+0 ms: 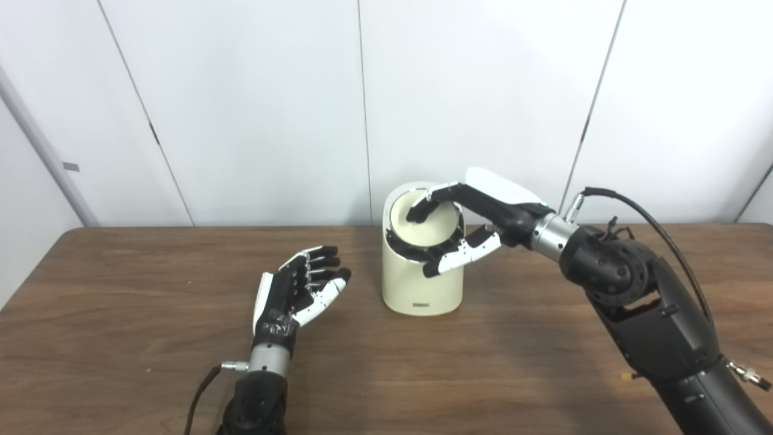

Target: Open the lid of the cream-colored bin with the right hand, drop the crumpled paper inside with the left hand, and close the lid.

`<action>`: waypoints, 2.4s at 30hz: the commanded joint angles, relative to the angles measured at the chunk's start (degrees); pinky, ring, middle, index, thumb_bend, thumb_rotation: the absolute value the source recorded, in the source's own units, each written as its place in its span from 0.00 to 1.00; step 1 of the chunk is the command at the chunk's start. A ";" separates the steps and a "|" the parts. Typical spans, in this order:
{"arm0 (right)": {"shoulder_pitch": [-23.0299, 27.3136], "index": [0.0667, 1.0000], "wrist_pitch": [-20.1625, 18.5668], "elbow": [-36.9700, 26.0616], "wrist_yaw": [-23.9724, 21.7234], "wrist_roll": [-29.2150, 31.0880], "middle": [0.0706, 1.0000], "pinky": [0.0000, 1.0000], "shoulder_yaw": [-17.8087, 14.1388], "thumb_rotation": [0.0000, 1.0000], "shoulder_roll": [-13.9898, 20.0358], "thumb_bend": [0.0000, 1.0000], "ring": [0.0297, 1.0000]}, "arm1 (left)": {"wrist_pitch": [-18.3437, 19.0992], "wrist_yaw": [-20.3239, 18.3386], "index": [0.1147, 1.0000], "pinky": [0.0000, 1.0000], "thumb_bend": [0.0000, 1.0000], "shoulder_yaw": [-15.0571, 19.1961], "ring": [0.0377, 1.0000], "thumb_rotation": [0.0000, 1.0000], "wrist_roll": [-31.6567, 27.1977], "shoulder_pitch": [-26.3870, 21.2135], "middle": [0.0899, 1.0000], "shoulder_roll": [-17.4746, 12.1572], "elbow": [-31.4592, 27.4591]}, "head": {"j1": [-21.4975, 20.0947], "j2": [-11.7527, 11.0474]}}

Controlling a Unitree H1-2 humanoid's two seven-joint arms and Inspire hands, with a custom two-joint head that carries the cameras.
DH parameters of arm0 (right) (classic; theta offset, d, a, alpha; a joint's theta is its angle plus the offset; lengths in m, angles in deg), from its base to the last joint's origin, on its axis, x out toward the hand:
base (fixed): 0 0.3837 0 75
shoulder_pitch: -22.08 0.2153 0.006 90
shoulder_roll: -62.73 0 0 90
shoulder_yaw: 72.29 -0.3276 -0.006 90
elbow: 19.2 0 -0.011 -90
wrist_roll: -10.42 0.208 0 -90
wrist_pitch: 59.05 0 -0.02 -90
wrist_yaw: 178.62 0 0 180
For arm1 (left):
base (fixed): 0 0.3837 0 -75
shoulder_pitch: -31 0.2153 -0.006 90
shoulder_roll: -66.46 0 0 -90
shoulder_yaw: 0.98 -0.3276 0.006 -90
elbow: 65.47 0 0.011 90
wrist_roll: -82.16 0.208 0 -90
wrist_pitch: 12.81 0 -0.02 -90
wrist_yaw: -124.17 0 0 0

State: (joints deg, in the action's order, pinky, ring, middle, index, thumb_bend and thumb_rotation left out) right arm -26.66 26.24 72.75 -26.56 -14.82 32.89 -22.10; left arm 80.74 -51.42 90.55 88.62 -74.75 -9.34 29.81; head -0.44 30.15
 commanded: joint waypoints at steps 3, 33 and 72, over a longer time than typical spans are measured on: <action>-0.66 0.69 -2.84 0.75 -1.68 1.35 0.68 0.58 0.54 0.40 0.49 0.63 0.65 | -0.37 0.23 0.68 0.56 0.60 -0.17 0.65 0.27 0.03 -1.35 0.68 0.07 -2.28 | 0.24 0.32; -0.37 0.62 13.45 0.68 1.01 -4.66 0.60 0.99 8.16 0.37 5.94 0.65 0.62 | 0.37 0.65 0.68 0.56 0.61 -0.27 0.65 0.27 0.35 -1.97 0.67 0.50 -2.36 | 0.76 1.52; -0.53 0.69 9.84 2.33 -3.12 -10.92 0.68 0.94 12.64 0.55 6.38 0.68 0.68 | 1.71 0.69 0.68 0.58 0.60 -0.34 0.64 0.27 0.29 -0.86 0.67 1.37 -3.84 | 1.69 2.70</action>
State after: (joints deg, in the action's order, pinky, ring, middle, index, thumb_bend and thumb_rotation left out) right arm -25.69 38.87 72.03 -24.13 -24.06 43.08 -15.94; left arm 83.13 -51.34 90.29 88.68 -73.88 -8.08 27.79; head 1.23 32.78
